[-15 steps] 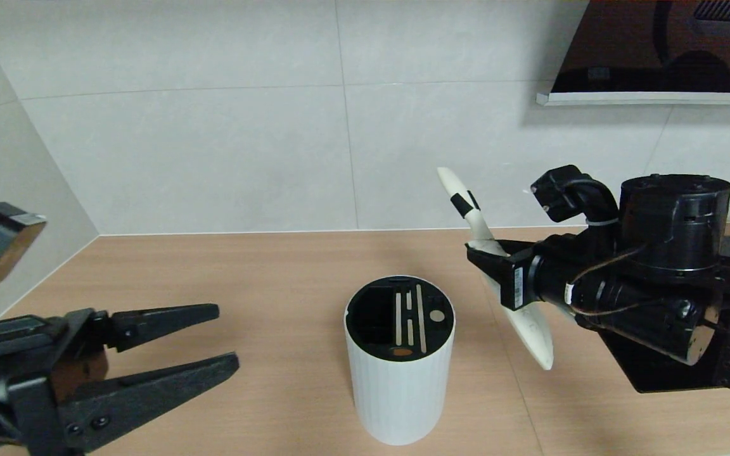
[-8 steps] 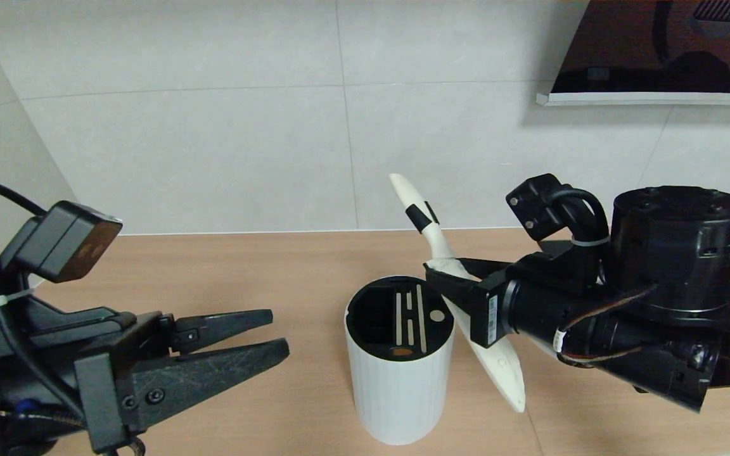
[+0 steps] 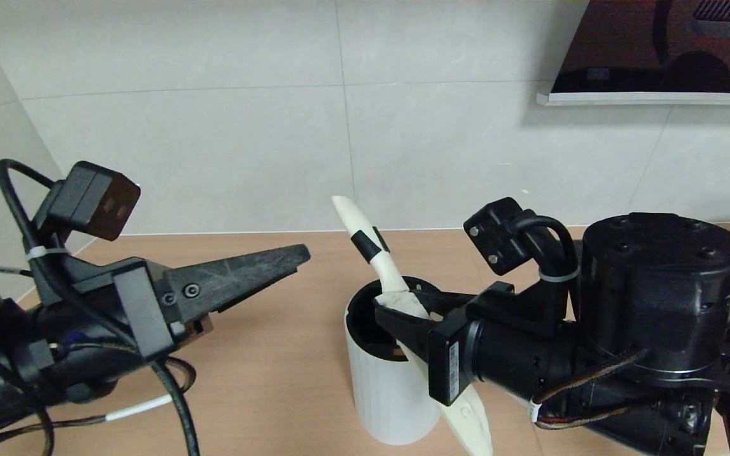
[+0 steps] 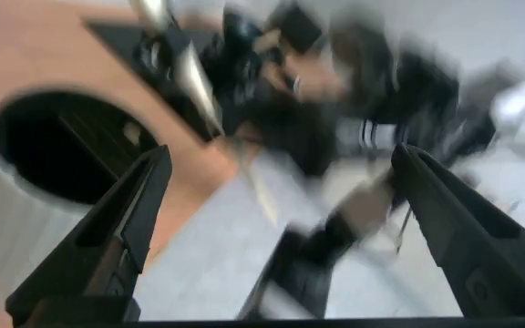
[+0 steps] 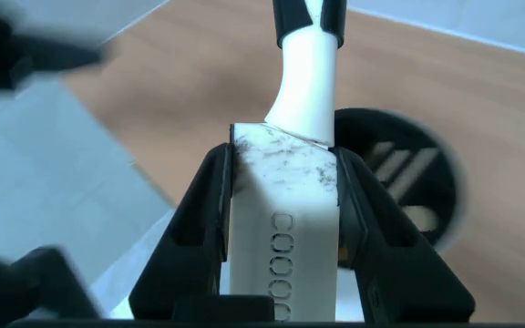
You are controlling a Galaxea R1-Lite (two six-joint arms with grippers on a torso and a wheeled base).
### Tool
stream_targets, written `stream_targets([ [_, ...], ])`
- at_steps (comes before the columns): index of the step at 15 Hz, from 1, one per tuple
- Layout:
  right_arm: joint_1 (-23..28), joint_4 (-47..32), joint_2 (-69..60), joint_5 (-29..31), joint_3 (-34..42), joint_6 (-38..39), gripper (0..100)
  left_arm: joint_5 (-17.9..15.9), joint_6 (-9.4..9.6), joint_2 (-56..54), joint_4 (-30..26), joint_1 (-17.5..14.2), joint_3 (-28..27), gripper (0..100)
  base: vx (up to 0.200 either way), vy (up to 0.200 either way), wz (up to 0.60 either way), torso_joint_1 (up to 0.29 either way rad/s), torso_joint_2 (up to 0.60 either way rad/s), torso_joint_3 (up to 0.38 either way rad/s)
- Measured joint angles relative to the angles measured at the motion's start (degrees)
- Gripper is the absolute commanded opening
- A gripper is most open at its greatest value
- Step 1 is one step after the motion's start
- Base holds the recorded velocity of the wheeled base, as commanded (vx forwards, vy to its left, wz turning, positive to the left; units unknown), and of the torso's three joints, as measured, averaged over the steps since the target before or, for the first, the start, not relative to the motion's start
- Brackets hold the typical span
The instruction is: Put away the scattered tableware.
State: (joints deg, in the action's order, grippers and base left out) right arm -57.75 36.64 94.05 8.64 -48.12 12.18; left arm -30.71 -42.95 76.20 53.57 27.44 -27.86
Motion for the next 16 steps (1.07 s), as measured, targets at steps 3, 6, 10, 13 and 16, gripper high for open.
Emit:
stream_targets([
  [3,-0.8,0.5,0.4,0.0,-0.1,0.2,0,5.9,0.0,4.6,1.7,4.0,-0.3,100,0.0,0.0,0.0,0.0,0.0,0.0],
  [6,-1.4,1.2,1.0,0.0,-0.1,0.2,0,9.6,0.0,7.6,1.8,6.1,-1.8,100,0.0,0.0,0.0,0.0,0.0,0.0],
  [10,-1.8,3.1,2.1,0.0,-0.1,0.4,0,13.0,0.04,10.4,2.9,7.5,-3.3,100,0.0,0.0,0.0,0.0,0.0,0.0],
  [13,-3.0,4.5,3.4,0.0,0.0,0.5,0,16.2,0.5,12.7,7.2,7.6,-3.3,100,0.0,0.0,0.0,0.0,0.0,0.0],
  [16,-3.4,4.6,3.8,0.2,0.2,0.5,0,19.2,2.57,15.6,10.3,7.7,-3.4,100,0.0,0.0,0.0,0.0,0.0,0.0],
])
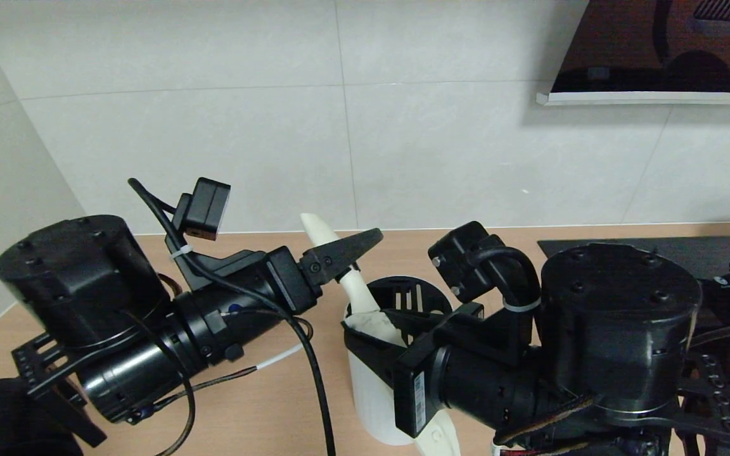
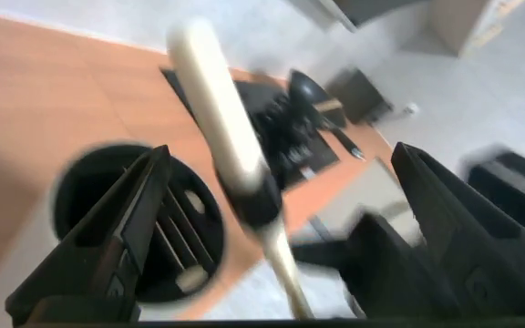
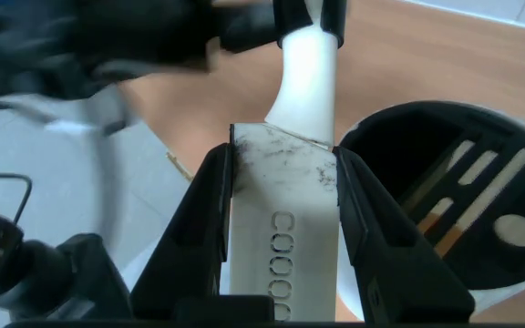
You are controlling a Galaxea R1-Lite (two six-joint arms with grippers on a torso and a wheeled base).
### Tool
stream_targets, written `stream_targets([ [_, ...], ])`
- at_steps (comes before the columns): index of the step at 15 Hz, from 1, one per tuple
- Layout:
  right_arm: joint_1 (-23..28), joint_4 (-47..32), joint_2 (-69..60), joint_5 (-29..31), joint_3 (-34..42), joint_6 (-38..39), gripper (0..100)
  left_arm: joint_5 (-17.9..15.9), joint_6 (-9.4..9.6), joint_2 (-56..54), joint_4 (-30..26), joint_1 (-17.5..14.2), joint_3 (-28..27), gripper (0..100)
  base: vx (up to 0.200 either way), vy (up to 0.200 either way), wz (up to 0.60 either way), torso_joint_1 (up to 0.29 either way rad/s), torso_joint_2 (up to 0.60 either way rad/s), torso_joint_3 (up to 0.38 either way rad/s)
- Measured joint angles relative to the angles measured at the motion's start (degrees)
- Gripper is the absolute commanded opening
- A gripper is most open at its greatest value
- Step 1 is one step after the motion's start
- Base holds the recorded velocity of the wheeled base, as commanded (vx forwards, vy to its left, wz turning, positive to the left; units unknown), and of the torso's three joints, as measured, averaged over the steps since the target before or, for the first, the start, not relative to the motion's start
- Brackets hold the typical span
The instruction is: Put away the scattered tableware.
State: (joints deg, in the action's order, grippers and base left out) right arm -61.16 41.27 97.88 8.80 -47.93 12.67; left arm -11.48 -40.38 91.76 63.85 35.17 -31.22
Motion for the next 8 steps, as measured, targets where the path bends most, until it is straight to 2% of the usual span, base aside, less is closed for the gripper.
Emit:
stream_targets([
  [6,-0.1,0.0,0.1,0.1,0.0,-0.1,0,0.0,0.15,1.3,0.0,0.0,0.3,100,0.0,0.0,0.0,0.0,0.0,0.0],
  [7,-0.1,0.0,0.1,0.1,0.0,-0.1,0,0.0,0.28,1.3,0.0,0.0,0.3,0,0.0,0.0,0.0,0.0,0.0,0.0],
  [8,-0.1,0.0,0.1,0.1,0.0,-0.1,0,0.0,0.33,1.3,0.0,0.0,0.3,0,0.0,0.0,0.0,0.0,0.0,0.0],
])
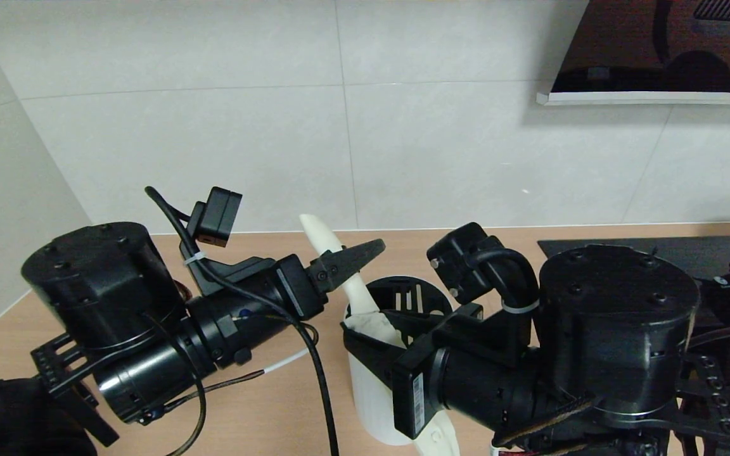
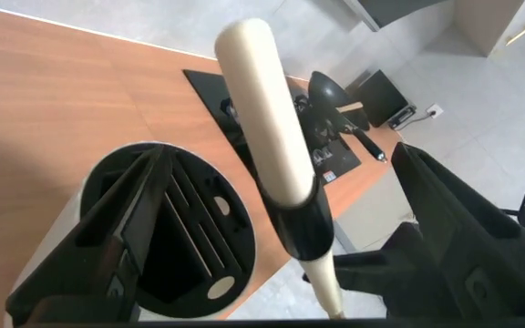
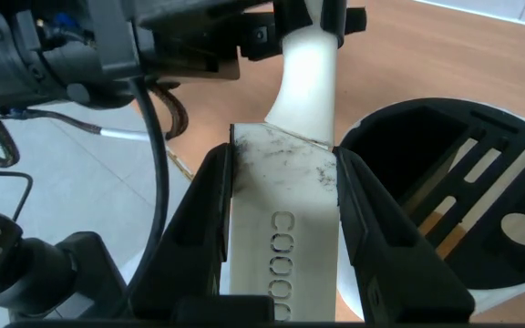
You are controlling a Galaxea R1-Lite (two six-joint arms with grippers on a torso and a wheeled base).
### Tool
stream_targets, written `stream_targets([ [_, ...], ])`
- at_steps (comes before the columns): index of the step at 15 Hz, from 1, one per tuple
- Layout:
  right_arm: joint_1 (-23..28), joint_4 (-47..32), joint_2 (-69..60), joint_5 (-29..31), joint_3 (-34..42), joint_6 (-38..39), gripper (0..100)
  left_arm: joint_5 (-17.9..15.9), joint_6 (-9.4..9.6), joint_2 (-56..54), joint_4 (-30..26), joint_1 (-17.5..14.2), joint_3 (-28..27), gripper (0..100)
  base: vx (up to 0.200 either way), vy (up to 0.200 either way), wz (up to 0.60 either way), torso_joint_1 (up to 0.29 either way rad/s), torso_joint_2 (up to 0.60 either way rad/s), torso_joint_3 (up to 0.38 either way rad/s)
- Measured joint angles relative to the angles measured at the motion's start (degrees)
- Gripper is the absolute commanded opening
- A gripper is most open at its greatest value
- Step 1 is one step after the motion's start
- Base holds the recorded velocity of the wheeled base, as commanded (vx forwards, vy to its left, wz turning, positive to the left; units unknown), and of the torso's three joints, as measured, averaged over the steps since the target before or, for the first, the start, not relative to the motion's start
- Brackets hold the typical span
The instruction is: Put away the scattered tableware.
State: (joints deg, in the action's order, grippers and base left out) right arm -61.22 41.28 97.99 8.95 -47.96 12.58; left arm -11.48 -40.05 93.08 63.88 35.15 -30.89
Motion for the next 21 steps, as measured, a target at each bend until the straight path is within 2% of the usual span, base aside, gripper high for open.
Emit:
stream_targets([
  [15,0.6,-0.1,-0.8,2.0,0.1,-0.2,0,0.7,0.01,-0.3,0.0,-0.1,-0.3,0,0.0,0.0,0.0,0.0,0.0,0.0],
  [16,1.0,-0.4,-1.2,2.0,0.1,-0.2,100,1.0,0.0,-0.6,0.0,-0.1,-0.4,0,0.0,0.0,0.0,0.0,0.0,0.0],
  [21,4.9,-0.7,-3.9,1.7,0.0,-0.5,100,1.2,0.12,-4.0,-0.3,-0.1,-0.9,0,0.0,0.0,0.0,0.0,0.0,0.0],
])
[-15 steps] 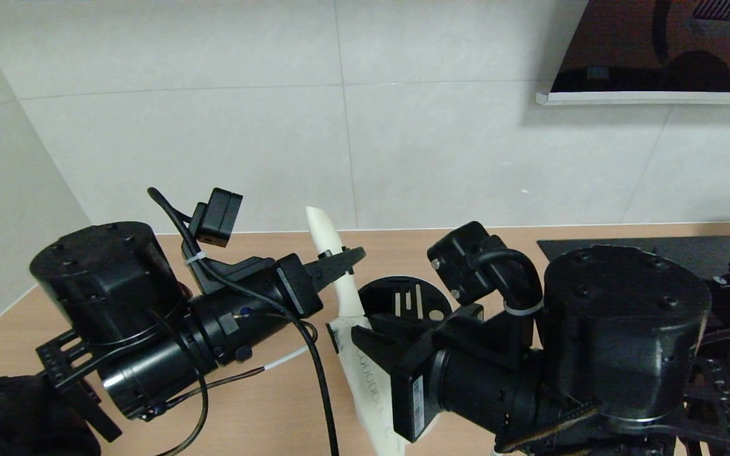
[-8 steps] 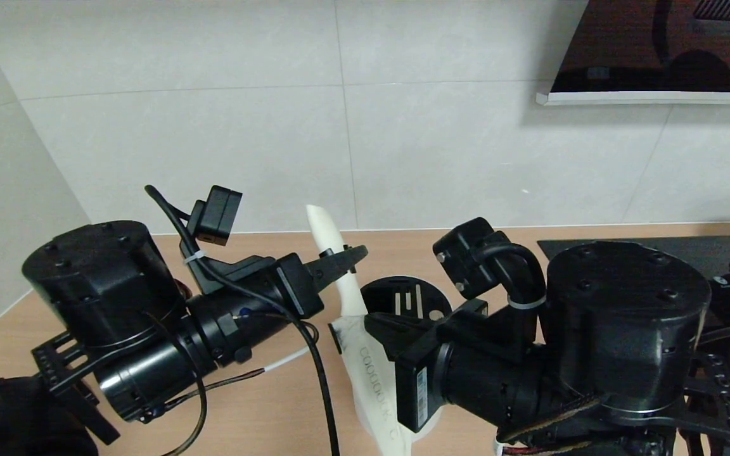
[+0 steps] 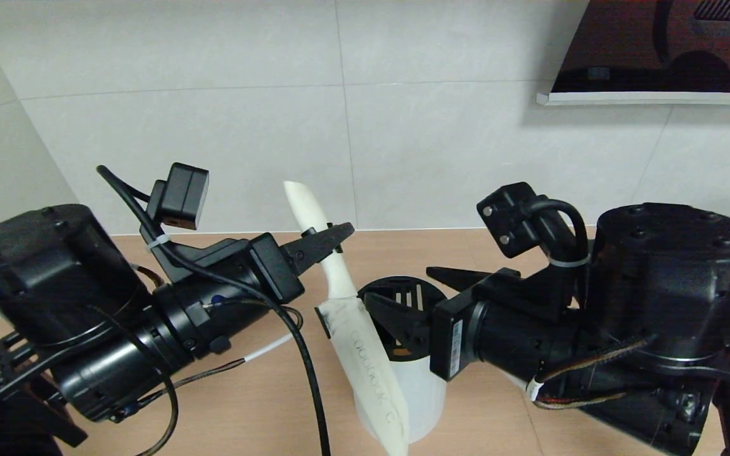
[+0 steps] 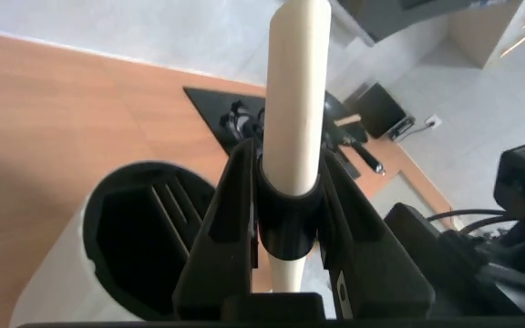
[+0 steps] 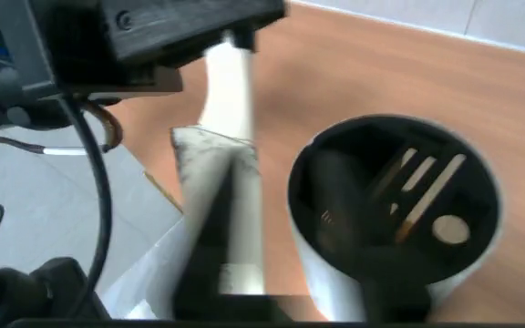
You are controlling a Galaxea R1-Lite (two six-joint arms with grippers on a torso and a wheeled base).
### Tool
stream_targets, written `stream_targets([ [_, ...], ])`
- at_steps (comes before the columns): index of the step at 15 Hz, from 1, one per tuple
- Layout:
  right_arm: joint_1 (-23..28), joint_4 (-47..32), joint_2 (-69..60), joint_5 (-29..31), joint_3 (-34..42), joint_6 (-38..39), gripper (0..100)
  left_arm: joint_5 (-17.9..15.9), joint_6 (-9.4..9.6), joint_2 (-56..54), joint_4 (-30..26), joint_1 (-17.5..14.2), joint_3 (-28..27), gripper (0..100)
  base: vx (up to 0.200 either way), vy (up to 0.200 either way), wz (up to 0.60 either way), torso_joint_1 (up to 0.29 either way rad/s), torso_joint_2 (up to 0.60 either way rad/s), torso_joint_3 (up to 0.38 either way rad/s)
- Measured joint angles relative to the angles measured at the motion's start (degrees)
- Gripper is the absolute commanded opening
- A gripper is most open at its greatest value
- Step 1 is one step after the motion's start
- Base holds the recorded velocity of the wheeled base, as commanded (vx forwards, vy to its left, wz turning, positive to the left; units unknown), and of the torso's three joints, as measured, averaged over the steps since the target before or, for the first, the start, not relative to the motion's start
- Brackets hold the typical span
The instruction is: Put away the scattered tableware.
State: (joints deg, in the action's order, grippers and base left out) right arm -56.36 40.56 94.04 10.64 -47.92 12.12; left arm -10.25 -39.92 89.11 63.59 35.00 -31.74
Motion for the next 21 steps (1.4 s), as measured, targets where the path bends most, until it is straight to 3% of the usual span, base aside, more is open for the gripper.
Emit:
stream_targets([
  [2,2.3,-0.6,-1.0,-0.2,-0.2,0.0,100,0.9,1.61,-1.2,-0.9,-0.4,-0.4,0,0.0,0.0,0.0,0.0,0.0,0.0],
  [4,4.5,-1.1,-1.6,-0.2,-0.4,0.0,100,3.7,1.99,-1.9,-2.9,-0.6,-1.7,0,0.0,0.0,0.0,0.0,0.0,0.0],
  [6,6.9,-1.3,-1.6,-0.2,-0.9,0.0,100,8.2,2.05,-2.6,-9.6,-0.7,-5.2,0,0.0,0.0,0.0,0.0,0.0,0.0],
  [8,8.0,-1.9,-1.5,-0.3,-1.1,-0.1,100,10.6,2.18,-3.4,-13.1,-0.7,-7.9,0,0.0,0.0,0.0,0.0,0.0,0.0],
  [9,8.6,-2.2,-1.5,-0.3,-1.4,0.0,100,12.8,2.95,-3.8,-16.9,-0.6,-9.7,0,0.0,0.0,0.0,0.0,0.0,0.0],
  [12,9.9,-2.8,-1.7,-0.3,-1.8,-0.1,100,16.5,7.85,-4.0,-21.8,-0.6,-15.7,0,0.0,0.0,0.0,0.0,0.0,0.0],
  [14,10.5,-2.9,-2.0,-0.3,-1.9,-0.1,100,20.3,13.92,-2.7,-22.4,-0.5,-19.2,0,0.0,0.0,0.0,0.0,0.0,0.0],
  [16,10.7,-2.9,-2.2,-0.3,-1.9,-0.2,100,27.4,20.27,-1.2,-22.5,0.7,-22.2,0,0.0,0.0,0.0,0.0,0.0,0.0],
  [17,10.7,-2.9,-2.3,-0.3,-1.9,-0.2,100,31.5,22.55,-0.5,-22.5,2.0,-23.5,0,0.0,0.0,0.0,0.0,0.0,0.0],
  [19,10.8,-3.0,-2.3,-0.3,-1.9,-0.2,100,39.3,25.53,0.9,-22.1,5.8,-24.8,0,0.0,0.0,0.0,0.0,0.0,0.0],
  [21,10.8,-2.9,-2.3,-0.3,-1.9,-0.2,100,42.8,27.37,1.6,-21.7,8.0,-25.1,0,0.0,0.0,0.0,0.0,0.0,0.0],
])
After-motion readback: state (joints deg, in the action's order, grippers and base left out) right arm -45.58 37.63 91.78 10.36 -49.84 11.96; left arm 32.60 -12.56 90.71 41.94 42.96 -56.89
